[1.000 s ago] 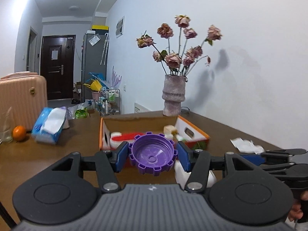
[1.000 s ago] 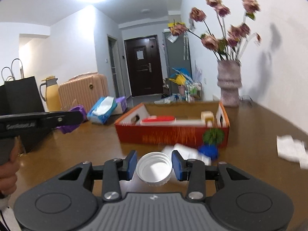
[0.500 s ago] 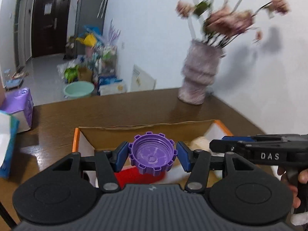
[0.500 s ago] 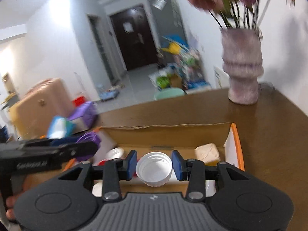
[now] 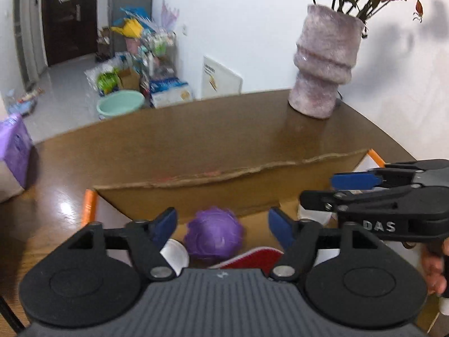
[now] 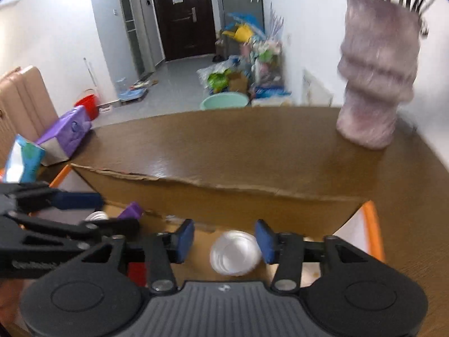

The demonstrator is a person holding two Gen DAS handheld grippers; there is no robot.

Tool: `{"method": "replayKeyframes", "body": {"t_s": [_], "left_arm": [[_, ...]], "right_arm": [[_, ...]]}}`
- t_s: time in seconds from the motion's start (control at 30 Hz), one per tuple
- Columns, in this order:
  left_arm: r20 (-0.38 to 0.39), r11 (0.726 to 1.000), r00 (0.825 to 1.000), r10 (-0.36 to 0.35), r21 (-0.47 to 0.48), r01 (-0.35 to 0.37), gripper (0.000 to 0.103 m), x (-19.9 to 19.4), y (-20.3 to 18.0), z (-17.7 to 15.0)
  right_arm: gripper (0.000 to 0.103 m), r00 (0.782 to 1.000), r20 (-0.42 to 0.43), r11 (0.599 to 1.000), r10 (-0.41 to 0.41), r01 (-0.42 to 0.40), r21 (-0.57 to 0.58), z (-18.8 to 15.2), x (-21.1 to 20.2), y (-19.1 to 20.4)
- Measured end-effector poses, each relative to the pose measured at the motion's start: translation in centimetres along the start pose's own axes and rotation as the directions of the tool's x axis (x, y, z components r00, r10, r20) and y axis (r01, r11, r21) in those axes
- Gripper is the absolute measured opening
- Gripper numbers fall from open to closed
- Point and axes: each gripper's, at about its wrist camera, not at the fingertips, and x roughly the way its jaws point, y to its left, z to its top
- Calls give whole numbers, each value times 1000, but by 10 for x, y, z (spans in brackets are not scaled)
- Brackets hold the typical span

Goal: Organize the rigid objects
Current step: 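Withdraw both tools from the box back over the table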

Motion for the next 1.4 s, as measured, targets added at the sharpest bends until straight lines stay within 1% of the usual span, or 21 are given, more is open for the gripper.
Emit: {"method": "replayKeyframes", "body": {"t_s": [0.07,0.1,0.2,0.27,0.43,0.5,0.57,0.63,0.73,0.8,0.87,0.9,0.97,1.03,1.07,1.13,1.2,1.27,1.33,1.4], "left_arm": [[5,1000,1000,2,-2,-2,77,-11,-1,-1],[6,1000,1000,8,-1,-8,80,-18,-2,-1],[28,999,999,45,13,-46,83,-42,-8,1],[46,998,997,61,17,-62,85,-65,-10,2],[95,995,991,93,24,-96,92,-125,-19,2],[109,994,989,103,34,-108,100,-151,-25,-3],[123,992,986,110,49,-117,101,-176,-32,-13],[139,990,983,121,60,-131,101,-199,-39,-26],[183,986,973,138,67,-152,101,-233,-47,-53],[230,984,961,156,50,-171,103,-253,-49,-70],[278,979,942,190,20,-203,103,-268,-53,-88],[305,974,928,212,5,-225,103,-275,-56,-99],[363,968,902,235,-4,-251,103,-286,-62,-119],[407,965,880,245,-15,-262,103,-298,-66,-142],[419,965,874,246,-23,-260,103,-302,-69,-151],[435,969,869,235,-35,-245,103,-312,-74,-173],[438,972,870,227,-42,-233,103,-320,-77,-194],[444,975,871,212,-40,-217,103,-329,-84,-218],[446,978,873,195,-17,-209,103,-337,-94,-242],[458,979,870,185,-4,-206,103,-349,-103,-268]], "right_arm": [[54,1000,-2,1000,9,-9,2,1,-9,0],[54,1000,2,1000,8,-8,-1,2,-15,0],[56,1000,20,1000,-2,2,-12,2,-40,2],[60,999,34,1000,-3,3,-10,3,-63,2],[64,996,81,999,-22,25,-41,0,-129,13],[68,995,100,998,-23,29,-56,-4,-155,19],[72,992,122,997,-20,29,-73,-13,-180,26],[73,989,149,996,-12,25,-82,-24,-201,32],[73,980,195,995,-22,41,-96,-49,-226,42],[73,970,241,992,-42,70,-106,-66,-242,50],[73,945,321,988,-61,103,-116,-85,-260,59],[73,929,364,986,-67,118,-118,-96,-267,63],[76,894,442,983,-67,136,-127,-121,-282,72],[77,866,497,980,-58,144,-136,-145,-293,80],[77,857,512,979,-56,148,-141,-154,-298,83],[79,842,536,978,-66,162,-133,-180,-310,90],[80,834,547,981,-72,158,-111,-208,-320,95],[82,833,549,986,-76,146,-86,-236,-331,99],[85,835,544,989,-86,139,-56,-261,-336,101],[86,839,535,989,-103,143,-34,-289,-344,107]]}}
